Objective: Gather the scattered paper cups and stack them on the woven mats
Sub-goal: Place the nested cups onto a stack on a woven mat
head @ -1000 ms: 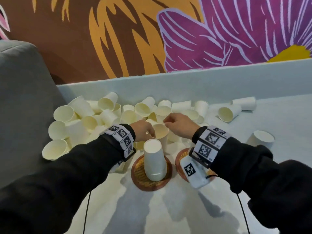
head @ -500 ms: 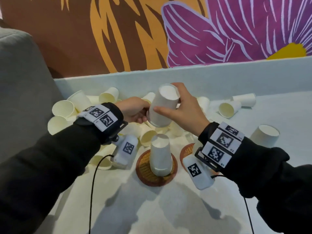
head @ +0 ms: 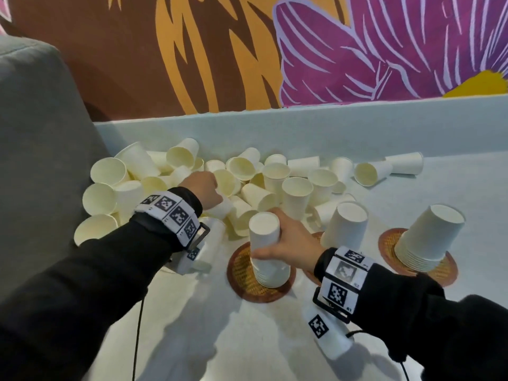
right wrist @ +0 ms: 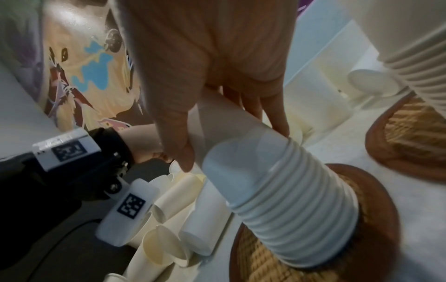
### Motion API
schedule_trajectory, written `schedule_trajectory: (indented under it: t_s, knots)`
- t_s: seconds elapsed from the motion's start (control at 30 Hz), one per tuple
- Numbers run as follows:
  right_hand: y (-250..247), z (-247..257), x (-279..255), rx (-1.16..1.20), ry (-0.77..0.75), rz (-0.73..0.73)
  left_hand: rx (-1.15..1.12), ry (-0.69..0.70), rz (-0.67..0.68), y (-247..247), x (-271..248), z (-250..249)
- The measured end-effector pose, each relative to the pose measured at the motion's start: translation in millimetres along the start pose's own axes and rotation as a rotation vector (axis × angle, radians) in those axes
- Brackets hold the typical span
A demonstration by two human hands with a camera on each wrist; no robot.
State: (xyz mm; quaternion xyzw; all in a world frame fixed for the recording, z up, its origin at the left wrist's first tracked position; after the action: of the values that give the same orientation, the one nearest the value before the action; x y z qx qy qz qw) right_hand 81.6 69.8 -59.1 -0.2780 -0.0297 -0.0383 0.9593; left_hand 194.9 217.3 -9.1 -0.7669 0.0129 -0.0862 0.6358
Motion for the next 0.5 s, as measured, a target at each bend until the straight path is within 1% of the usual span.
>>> schedule_trajectory:
  t_s: [0.07, 0.17, 0.2, 0.23, 0.3, 0.37, 0.4, 0.5]
  knots:
    - [0.2, -4.4, 1.0, -0.012, 0.008, 0.004, 0.029, -0.071, -0.072, -1.5, 5.0, 12.1]
    - [-10.6, 10.0, 3.8, -0.028, -0.021, 0.002, -0.033, -0.166, -0.201, -8.6, 9.4, 25.0]
    - [-17.2, 18.2, 6.1, -0.002, -0.030, -0.016, -0.041, -0.185, -0.216, -8.6, 11.4, 28.6]
    - [-24.0, 26.8, 9.4, 0.037, -0.039, -0.039, -0.032, -0.195, -0.191, -5.3, 13.2, 31.7]
    - [-37.5, 40.9, 19.4, 0.096, -0.059, -0.102, -0.008, -0.188, -0.088, 5.9, 15.5, 34.7]
    - [-51.3, 49.1, 30.5, 0.082, -0.070, -0.175, -0.088, -0.174, -0.041, 9.8, 17.0, 32.7]
    - [-56.4, 50.8, 35.8, 0.061, -0.068, -0.192, -0.149, -0.156, -0.060, 4.7, 17.9, 27.9]
    - [-64.7, 56.1, 49.6, -0.016, -0.087, -0.188, -0.388, -0.048, -0.214, -34.8, 14.8, -1.8]
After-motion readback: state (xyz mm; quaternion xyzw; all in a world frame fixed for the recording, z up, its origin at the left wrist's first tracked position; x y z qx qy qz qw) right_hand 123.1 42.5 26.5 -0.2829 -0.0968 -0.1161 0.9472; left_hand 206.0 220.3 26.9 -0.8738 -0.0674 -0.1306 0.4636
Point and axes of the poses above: each hand's wrist, its own x-axis towards the middle knuckle, its own y-axis out of the palm, z = x × y, the point moved 10 cm from there along x, towards the middle knuckle, and after that the axes turned 11 degrees about -z, right-handed, at the moved point
